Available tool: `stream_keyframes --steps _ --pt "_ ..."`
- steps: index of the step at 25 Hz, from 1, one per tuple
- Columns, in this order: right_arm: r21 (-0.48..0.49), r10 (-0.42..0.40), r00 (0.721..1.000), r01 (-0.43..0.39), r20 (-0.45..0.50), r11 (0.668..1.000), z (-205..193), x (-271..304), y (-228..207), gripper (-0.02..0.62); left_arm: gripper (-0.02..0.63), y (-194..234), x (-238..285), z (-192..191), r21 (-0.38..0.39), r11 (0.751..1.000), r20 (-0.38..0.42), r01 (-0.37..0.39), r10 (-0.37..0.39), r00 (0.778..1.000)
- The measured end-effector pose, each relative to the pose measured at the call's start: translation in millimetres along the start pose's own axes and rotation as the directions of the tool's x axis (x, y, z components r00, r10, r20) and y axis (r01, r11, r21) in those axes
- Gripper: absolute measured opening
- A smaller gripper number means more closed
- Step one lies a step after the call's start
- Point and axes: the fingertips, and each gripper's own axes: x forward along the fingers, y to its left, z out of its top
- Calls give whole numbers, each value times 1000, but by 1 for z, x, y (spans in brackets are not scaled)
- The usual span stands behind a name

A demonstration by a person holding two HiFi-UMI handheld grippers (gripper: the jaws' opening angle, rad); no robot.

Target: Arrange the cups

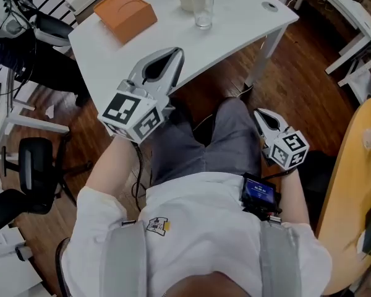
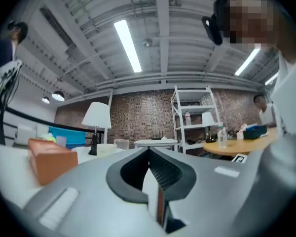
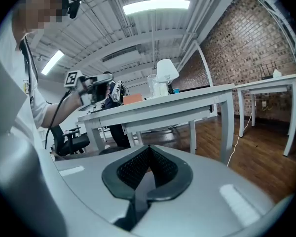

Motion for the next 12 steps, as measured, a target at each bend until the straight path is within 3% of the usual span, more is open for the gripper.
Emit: stream_keyframes --steps 2,4,6,8,12 --pt "4 -4 1000 4 -1 1000 -2 0 0 0 0 22 41 -4 118 993 -38 -27 32 999" --pt "2 -7 1000 7 -6 1000 -4 0 -1 0 2 37 75 -23 187 982 -103 -34 54 993" --pt "1 -10 1000 10 -6 1000 -4 3 -2 0 22 40 93 -34 178 984 -128 -19 42 991" --pt "12 -12 1000 12 -4 1000 -5 3 -3 0 23 36 99 -27 179 984 -85 -13 29 996" --pt "22 -24 1000 24 0 999 -4 -11 -10 3 57 31 95 -22 272 962 -68 -2 21 997"
